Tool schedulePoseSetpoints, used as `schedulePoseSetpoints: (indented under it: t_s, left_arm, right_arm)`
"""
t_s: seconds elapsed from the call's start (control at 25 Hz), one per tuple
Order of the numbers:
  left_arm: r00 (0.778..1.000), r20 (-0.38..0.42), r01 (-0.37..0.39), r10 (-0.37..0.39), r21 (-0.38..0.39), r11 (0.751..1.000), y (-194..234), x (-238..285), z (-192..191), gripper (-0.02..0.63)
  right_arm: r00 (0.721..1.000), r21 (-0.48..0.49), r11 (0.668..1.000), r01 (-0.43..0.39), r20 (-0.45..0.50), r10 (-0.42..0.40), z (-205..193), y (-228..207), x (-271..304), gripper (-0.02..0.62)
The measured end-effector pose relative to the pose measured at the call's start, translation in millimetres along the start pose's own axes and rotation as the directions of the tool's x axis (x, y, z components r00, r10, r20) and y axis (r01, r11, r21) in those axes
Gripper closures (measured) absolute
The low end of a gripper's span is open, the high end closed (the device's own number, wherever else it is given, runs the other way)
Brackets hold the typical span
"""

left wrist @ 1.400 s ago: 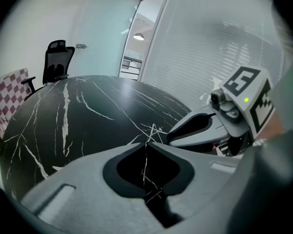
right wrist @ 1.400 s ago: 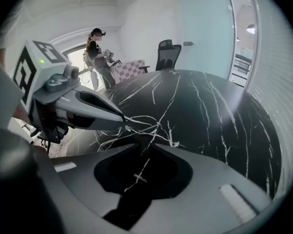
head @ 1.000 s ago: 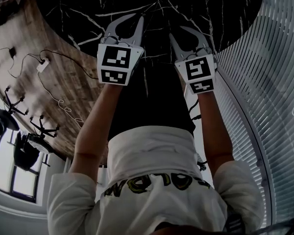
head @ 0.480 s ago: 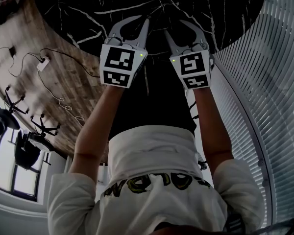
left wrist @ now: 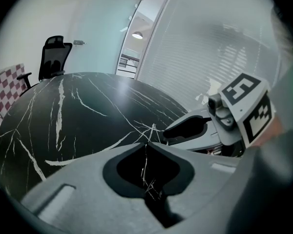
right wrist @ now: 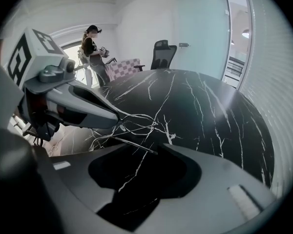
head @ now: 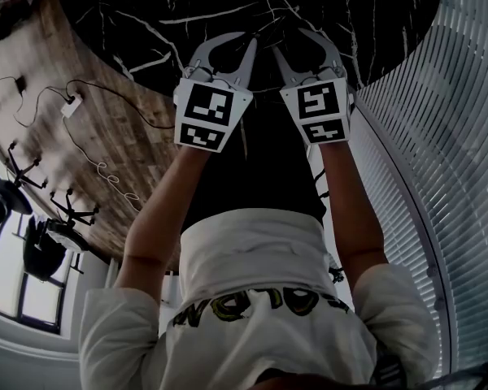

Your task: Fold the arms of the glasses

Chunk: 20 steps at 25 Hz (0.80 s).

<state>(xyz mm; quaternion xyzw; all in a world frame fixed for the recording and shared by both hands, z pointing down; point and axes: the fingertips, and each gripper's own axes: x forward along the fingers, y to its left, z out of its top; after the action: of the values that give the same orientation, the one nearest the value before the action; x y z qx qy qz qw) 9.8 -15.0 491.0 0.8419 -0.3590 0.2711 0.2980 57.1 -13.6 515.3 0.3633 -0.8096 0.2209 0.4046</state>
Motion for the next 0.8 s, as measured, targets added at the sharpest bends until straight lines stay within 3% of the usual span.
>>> schedulePoseSetpoints:
  t_s: [0.48,0.68,0.8]
  left_arm:
    - [1.000,-0.006,0.025,-0.025,0.053,0.998,-11.5,-1.0,2.0,0.595]
    - [0.998,0.040,-0.058,0.053,0.136,0.989,4.9,-3.2,15.4,0.595]
    - [0.989,0.081,-0.144,0.127,0.257,0.956,12.9,-3.0,25.3,0.594]
  right_arm:
    - [1.000,-0.002,1.000,0.008,0.011,-0.008,10.8,-3.1,1.4,0.426]
    - [0.999,0.007,1.000,0.027,0.025,-0.027,9.7,-7.3,-4.7,0.426]
    - [0.997,0.016,0.998,0.063,0.049,-0.063,7.6,-13.4,-10.9,0.436]
